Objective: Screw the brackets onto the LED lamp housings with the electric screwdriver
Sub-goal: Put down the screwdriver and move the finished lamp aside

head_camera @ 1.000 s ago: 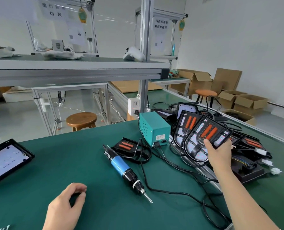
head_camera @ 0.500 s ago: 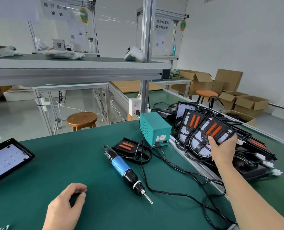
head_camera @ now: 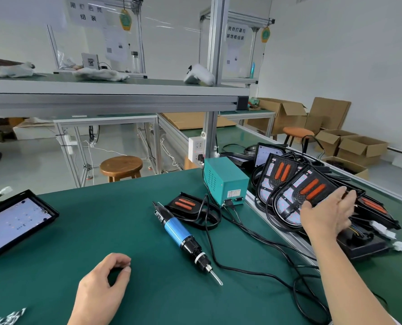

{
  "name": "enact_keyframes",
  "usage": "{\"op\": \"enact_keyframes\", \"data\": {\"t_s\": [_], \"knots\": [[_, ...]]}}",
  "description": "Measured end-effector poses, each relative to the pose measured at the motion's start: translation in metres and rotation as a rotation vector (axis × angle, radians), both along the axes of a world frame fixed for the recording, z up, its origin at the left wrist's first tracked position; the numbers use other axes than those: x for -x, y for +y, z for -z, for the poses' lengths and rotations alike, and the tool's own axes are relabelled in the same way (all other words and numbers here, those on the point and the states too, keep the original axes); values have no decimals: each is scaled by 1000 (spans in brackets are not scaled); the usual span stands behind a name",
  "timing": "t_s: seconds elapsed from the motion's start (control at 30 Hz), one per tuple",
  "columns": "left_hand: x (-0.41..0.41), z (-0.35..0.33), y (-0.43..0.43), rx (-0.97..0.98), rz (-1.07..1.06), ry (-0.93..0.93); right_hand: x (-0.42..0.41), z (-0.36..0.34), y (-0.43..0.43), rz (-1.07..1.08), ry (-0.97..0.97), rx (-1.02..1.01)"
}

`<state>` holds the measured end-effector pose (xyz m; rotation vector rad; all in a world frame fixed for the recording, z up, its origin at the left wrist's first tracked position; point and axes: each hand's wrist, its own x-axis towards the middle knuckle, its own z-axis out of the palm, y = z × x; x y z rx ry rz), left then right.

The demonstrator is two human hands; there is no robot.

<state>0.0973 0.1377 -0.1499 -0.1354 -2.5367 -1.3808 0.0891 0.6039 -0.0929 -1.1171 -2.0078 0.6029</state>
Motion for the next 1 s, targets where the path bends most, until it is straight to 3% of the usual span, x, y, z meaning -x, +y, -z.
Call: {"op": "enact_keyframes", "data": {"t_s": [0.37, 0.57, 0.67, 0.8, 1.0], "knots": [[-4, -2, 1, -20, 10, 0, 5, -31, -31, -256, -102, -59], [-3, -2, -1, -16, 9, -12, 28, -16, -93, -689, -151, -147], [-5, -3, 0, -5, 14, -13, 43, 0, -124, -831, -219, -92], [-6, -4, 0, -6, 10, -17, 63, 17, -150, -862, -300, 14], [-5, -2, 1, -40, -14, -17, 85, 27, -164, -834, -388, -59]]}}
